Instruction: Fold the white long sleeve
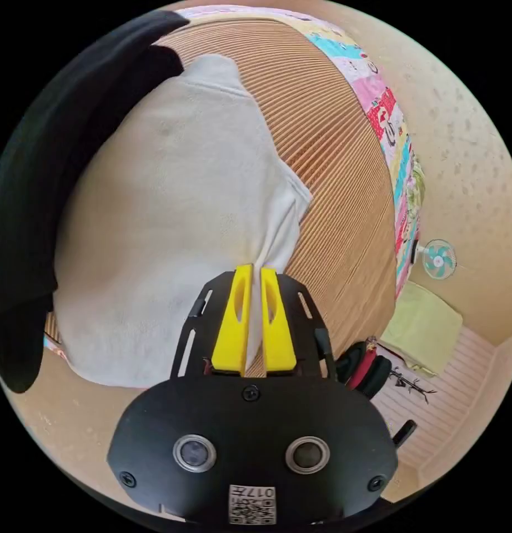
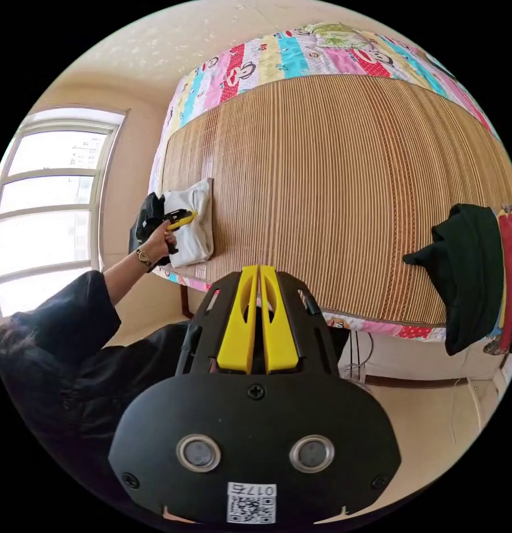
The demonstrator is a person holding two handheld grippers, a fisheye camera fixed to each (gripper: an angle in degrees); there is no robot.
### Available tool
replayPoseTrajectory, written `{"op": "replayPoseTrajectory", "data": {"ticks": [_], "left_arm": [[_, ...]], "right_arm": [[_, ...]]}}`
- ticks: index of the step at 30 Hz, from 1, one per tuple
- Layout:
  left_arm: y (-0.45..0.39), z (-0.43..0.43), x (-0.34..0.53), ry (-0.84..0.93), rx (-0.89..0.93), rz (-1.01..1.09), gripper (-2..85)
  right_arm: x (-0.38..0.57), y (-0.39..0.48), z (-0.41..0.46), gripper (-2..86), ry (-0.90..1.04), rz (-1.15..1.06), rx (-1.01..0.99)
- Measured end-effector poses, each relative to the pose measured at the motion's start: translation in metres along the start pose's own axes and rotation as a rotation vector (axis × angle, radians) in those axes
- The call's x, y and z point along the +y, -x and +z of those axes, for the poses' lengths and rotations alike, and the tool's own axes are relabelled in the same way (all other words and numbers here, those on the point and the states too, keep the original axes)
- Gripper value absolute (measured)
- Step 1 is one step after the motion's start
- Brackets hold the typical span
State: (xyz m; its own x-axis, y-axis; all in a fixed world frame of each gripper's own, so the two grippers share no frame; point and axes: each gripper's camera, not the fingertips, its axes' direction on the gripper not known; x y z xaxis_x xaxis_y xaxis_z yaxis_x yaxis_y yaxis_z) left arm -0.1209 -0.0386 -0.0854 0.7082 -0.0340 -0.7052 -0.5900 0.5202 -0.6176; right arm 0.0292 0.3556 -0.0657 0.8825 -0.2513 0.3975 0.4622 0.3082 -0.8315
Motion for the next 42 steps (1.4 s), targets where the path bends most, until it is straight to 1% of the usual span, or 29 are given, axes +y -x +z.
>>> {"op": "replayPoseTrajectory", "data": {"ticks": [1,2,3,4,5,6,8,9,11,12,14,15,17,18,20,21,23,25,27,29,30,32,33,35,36,38,39,41,42], "left_arm": [[0.031,0.006,0.010,0.034,0.158,-0.023,2.4],[0.064,0.015,0.020,0.096,0.378,-0.030,1.6],[0.079,0.019,0.026,0.122,0.510,-0.021,1.3],[0.103,0.020,0.041,0.146,0.736,0.031,0.8],[0.119,0.007,0.061,0.134,0.886,0.153,0.5],[0.124,-0.002,0.073,0.126,0.931,0.223,0.4],[0.137,-0.048,0.122,0.124,0.984,0.489,0.1],[0.138,-0.060,0.136,0.118,0.985,0.564,0.0],[0.136,-0.107,0.188,0.066,1.023,0.837,-0.2],[0.136,-0.117,0.198,0.044,1.041,0.888,-0.2],[0.129,-0.150,0.235,-0.016,1.177,1.113,-0.3],[0.125,-0.157,0.244,-0.013,1.213,1.177,-0.3],[0.103,-0.176,0.288,0.022,1.351,1.460,-0.3],[0.097,-0.180,0.300,0.030,1.403,1.525,-0.3],[0.077,-0.183,0.348,0.120,1.633,1.742,-0.3],[0.072,-0.181,0.358,0.148,1.682,1.775,-0.3],[0.055,-0.161,0.399,0.268,1.819,1.833,-0.2],[0.049,-0.140,0.428,0.334,1.884,1.833,-0.1],[0.044,-0.114,0.461,0.437,1.873,1.827,-0.1],[0.043,-0.081,0.507,0.548,1.747,1.844,0.1],[0.046,-0.074,0.516,0.549,1.707,1.853,0.2],[0.065,-0.050,0.540,0.522,1.569,1.846,0.3],[0.072,-0.045,0.542,0.514,1.554,1.830,0.3],[0.104,-0.036,0.549,0.438,1.474,1.767,0.6],[0.113,-0.034,0.551,0.410,1.436,1.753,0.7],[0.144,-0.028,0.560,0.283,1.199,1.652,2.0],[0.150,-0.026,0.561,0.256,1.128,1.605,2.5],[0.174,-0.018,0.560,0.122,0.841,1.377,4.7],[0.180,-0.016,0.559,0.080,0.775,1.313,7.0]], "right_arm": [[0.010,-0.001,-0.004,0.6,-0.032,0.001,-0.048],[0.019,-0.004,-0.011,0.6,-0.070,-0.002,-0.105],[0.023,-0.005,-0.014,0.7,-0.088,-0.006,-0.136],[0.030,-0.007,-0.023,0.8,-0.124,-0.021,-0.200],[0.036,-0.007,-0.034,1.0,-0.162,-0.055,-0.264],[0.039,-0.006,-0.040,1.1,-0.183,-0.080,-0.293],[0.051,0.005,-0.064,1.7,-0.254,-0.217,-0.384],[0.053,0.009,-0.069,1.9,-0.264,-0.257,-0.400],[0.060,0.033,-0.084,3.6,-0.282,-0.415,-0.410],[0.061,0.040,-0.086,4.1,-0.283,-0.453,-0.402],[0.062,0.071,-0.094,7.1,-0.284,-0.581,-0.362],[0.063,0.079,-0.096,7.8,-0.287,-0.611,-0.352],[0.073,0.116,-0.109,9.9,-0.331,-0.729,-0.325],[0.076,0.126,-0.113,10.3,-0.343,-0.761,-0.326],[0.096,0.163,-0.128,11.7,-0.349,-0.936,-0.346],[0.101,0.171,-0.131,12.0,-0.342,-0.979,-0.347],[0.128,0.198,-0.137,13.4,-0.321,-1.143,-0.334],[0.150,0.212,-0.133,14.0,-0.293,-1.247,-0.271],[0.173,0.222,-0.119,14.3,-0.253,-1.310,-0.159],[0.203,0.226,-0.094,13.1,-0.233,-1.318,-0.055],[0.211,0.224,-0.089,12.6,-0.245,-1.316,-0.055],[0.241,0.206,-0.081,5.9,-0.376,-1.244,-0.054],[0.246,0.200,-0.081,5.4,-0.410,-1.211,-0.051],[0.261,0.173,-0.094,4.2,-0.543,-1.054,-0.069],[0.265,0.167,-0.100,4.1,-0.575,-1.019,-0.080],[0.284,0.154,-0.122,3.7,-0.701,-0.903,-0.066],[0.290,0.153,-0.127,3.6,-0.728,-0.894,-0.049],[0.316,0.162,-0.138,3.4,-0.815,-0.876,0.077],[0.322,0.166,-0.139,3.4,-0.828,-0.875,0.113]]}}
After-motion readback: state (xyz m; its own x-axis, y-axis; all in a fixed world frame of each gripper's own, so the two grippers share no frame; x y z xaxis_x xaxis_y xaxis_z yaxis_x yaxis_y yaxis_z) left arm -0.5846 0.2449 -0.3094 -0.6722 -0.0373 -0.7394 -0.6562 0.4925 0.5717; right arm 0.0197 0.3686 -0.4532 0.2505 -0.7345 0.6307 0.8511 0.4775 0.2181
